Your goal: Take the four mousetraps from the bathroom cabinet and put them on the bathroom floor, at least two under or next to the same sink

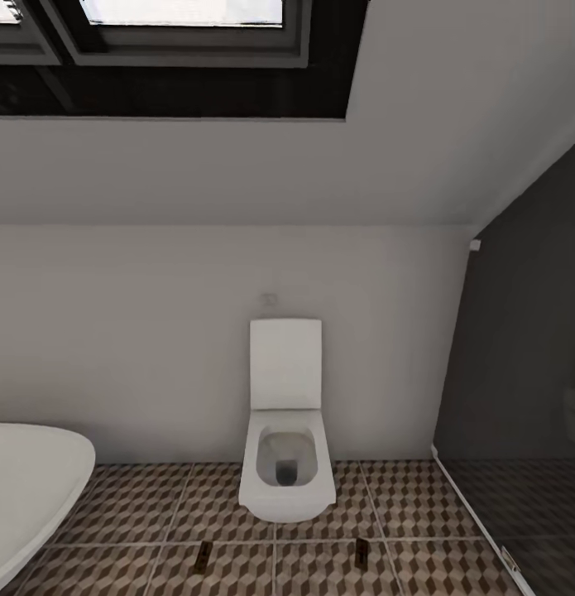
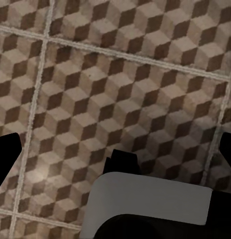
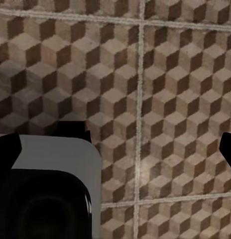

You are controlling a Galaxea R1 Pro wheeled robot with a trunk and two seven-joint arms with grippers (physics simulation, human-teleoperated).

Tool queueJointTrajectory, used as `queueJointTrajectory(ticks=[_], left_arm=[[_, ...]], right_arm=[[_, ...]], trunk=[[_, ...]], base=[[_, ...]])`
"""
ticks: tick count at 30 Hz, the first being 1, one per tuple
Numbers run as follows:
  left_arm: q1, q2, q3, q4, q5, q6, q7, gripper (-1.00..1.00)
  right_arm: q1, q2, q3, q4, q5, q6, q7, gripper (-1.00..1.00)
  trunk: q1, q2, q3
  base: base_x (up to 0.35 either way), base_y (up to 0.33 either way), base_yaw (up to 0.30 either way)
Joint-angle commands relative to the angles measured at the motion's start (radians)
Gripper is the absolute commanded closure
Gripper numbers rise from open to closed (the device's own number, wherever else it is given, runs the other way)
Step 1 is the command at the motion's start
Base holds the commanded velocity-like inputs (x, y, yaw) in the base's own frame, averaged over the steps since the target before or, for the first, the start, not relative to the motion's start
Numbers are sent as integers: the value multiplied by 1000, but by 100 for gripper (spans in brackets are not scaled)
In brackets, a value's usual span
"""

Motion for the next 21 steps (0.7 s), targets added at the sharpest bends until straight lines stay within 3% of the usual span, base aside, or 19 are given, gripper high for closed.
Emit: queueJointTrajectory(ticks=[1, 10, 21], left_arm=[[-1, -1, 1, 1, 6, -3, 1, -100], [-1, -9, 1, 1, 5, -4, 1, -100], [-1, -10, -2, -2, -2, -1, 8, -100]], right_arm=[[-1, 0, -1, 3, 8, -5, -4, -100], [-1, 0, -1, 3, 8, -5, -5, -100], [-1, -2, -1, 3, 10, -4, -5, -100]], trunk=[[-4, 7, 2], [-39, 70, 30], [-39, 70, 30]], base=[[0, 0, 0], [0, 0, 0], [0, 0, 0]])
